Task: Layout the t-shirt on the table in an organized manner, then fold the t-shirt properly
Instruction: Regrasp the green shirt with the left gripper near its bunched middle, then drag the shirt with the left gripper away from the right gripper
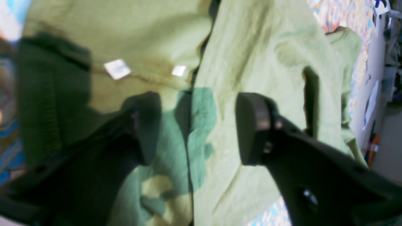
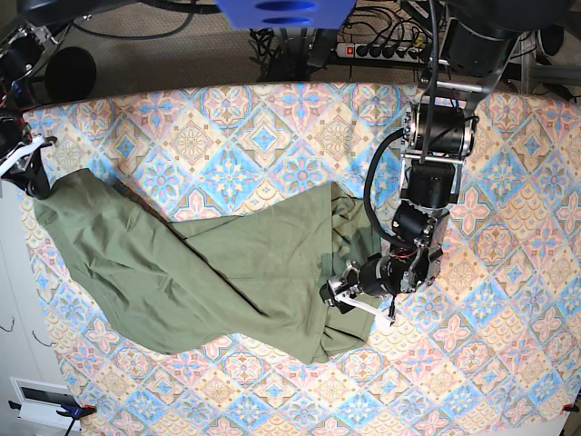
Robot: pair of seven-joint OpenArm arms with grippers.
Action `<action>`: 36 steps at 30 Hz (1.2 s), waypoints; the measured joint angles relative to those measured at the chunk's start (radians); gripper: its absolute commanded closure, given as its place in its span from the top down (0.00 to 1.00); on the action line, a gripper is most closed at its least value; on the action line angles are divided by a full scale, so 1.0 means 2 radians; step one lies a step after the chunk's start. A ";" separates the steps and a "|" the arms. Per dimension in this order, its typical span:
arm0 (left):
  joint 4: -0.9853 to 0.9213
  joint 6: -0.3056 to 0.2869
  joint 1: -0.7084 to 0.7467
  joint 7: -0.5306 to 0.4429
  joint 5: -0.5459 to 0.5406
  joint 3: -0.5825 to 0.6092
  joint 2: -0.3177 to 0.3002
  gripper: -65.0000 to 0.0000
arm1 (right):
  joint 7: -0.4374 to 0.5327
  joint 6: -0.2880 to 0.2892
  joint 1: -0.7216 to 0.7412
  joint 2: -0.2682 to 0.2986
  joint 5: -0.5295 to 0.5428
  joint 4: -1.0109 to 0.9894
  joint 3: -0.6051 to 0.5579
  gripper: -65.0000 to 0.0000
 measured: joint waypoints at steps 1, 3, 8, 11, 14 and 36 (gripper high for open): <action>-0.001 0.000 0.000 -0.002 0.000 0.000 0.002 0.61 | 0.002 0.000 0.005 0.000 0.001 0.000 0.000 0.01; -0.004 0.001 0.000 -0.003 0.001 0.000 0.007 0.61 | 0.006 0.000 0.007 0.000 0.005 0.000 0.000 0.01; -0.011 -0.001 0.002 -0.006 0.001 0.000 0.018 0.61 | 0.001 0.000 0.007 0.000 0.002 0.000 0.000 0.01; -0.031 -0.007 0.000 -0.022 -0.003 0.000 0.026 0.61 | 0.001 0.000 0.007 0.000 0.003 0.000 0.000 0.01; -0.044 -0.011 -0.002 -0.039 -0.002 -0.001 0.040 0.61 | 0.001 0.000 0.007 0.000 0.002 0.000 0.000 0.01; 0.137 -0.041 0.042 0.027 -0.013 -0.005 0.064 0.00 | 0.002 0.000 0.007 0.000 0.004 0.000 0.007 0.01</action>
